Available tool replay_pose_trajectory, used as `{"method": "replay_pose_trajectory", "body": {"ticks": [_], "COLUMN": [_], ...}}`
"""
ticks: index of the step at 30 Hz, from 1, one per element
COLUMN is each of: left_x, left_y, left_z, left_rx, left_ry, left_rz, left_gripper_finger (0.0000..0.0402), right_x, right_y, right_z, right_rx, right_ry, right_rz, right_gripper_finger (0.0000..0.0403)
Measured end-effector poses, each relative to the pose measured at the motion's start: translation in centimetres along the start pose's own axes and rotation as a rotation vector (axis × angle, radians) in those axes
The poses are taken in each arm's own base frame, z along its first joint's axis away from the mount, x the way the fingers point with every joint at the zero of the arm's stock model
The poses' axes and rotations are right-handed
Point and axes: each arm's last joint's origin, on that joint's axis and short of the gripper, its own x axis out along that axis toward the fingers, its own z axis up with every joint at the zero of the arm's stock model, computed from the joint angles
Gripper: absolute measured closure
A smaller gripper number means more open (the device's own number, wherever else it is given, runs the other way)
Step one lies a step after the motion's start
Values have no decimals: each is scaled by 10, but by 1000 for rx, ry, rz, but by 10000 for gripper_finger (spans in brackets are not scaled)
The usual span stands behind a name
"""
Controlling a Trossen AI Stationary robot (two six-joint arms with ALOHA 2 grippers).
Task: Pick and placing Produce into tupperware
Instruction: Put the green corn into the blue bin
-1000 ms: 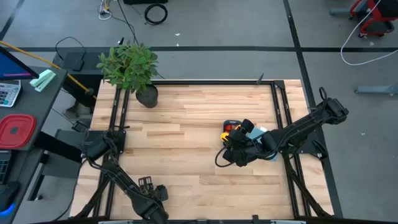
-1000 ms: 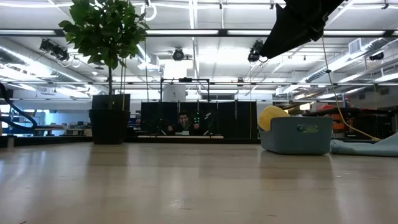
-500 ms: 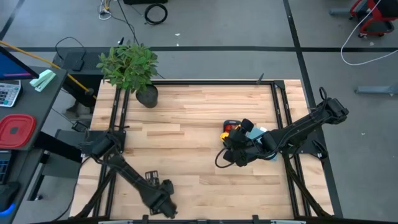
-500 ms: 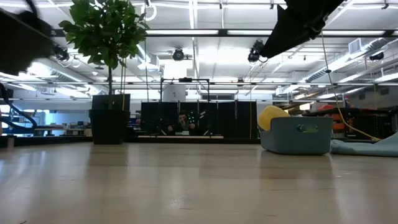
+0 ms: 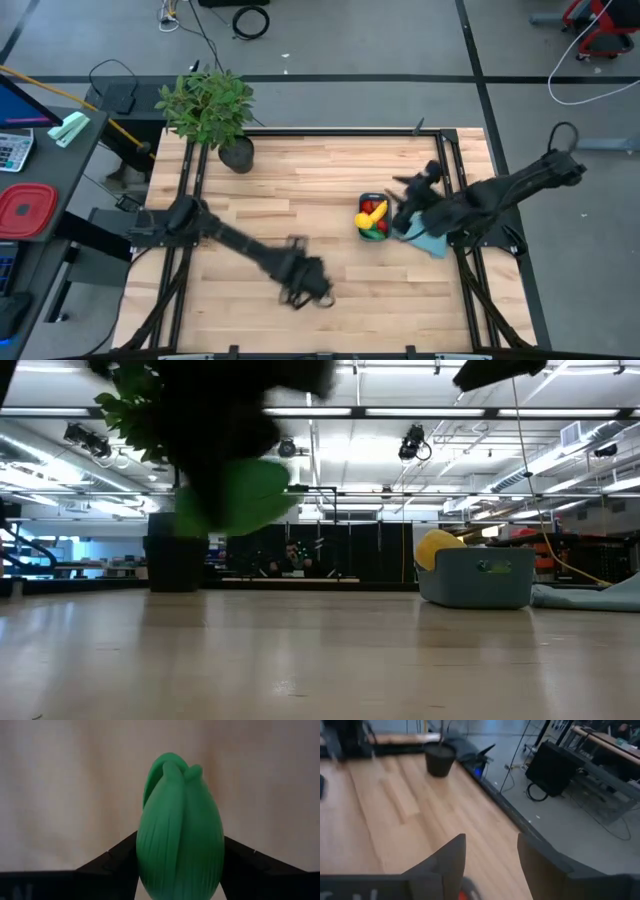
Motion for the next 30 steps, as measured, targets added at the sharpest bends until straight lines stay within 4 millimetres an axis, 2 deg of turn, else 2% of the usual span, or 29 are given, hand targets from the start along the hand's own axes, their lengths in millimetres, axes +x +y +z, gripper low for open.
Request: {"method": "replay_pose_trajectory", "body": {"ticks": [3,7,12,15,17,21,26,30], "left_x": [-19,-39,-39,-36,-30,-13,20,48], "left_y": [42,108,181,209,217,220,212,202], "left_z": [28,56,73,81,84,93,106,115], "left_rx": [37,-53,-99,-117,-94,-70,-26,-2], "left_ry": [-129,-286,-448,-569,-603,-626,-638,-636], "left_rz": [109,160,204,158,139,153,85,78], "left_gripper_finger": [184,189,173,177,188,190,163,173], "right_x": [-15,-29,-38,-39,-39,-36,-34,-31], "right_y": [-25,-50,-67,-69,-68,-64,-61,-57], "right_z": [3,1,-5,-6,-6,-6,-7,-7], "right_rx": [58,89,103,109,101,79,57,42], "right_ry": [-33,-47,-44,-39,-37,-25,-12,-2], "right_rz": [17,42,48,48,47,37,23,17], "right_gripper_finger": [215,215,216,215,215,216,215,215]}}
